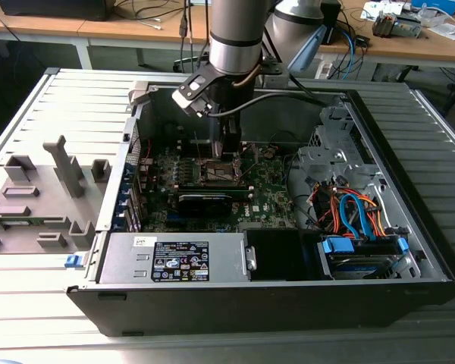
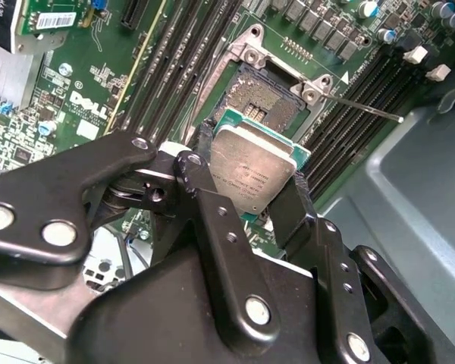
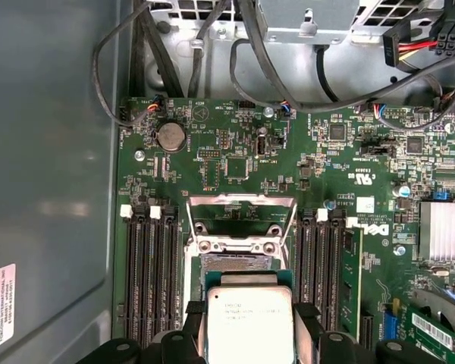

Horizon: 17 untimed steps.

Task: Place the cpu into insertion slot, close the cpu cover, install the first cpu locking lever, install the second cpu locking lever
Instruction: 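Place the cpu into insertion slot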

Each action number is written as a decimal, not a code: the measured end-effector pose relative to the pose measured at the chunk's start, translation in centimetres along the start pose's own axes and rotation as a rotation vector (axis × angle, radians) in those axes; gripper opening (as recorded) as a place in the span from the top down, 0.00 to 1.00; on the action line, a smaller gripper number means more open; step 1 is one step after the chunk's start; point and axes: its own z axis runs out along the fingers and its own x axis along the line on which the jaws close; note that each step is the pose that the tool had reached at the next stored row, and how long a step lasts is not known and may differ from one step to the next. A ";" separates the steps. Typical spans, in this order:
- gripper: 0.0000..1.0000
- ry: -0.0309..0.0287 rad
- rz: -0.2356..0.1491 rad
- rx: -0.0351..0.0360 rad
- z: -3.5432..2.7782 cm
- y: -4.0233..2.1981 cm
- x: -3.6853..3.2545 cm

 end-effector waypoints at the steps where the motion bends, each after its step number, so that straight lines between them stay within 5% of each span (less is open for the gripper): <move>1: 0.45 0.0000 0.000 0.0000 0.12 -0.01 0.00; 17: 0.45 0.0000 0.000 0.0000 1.73 -0.09 0.04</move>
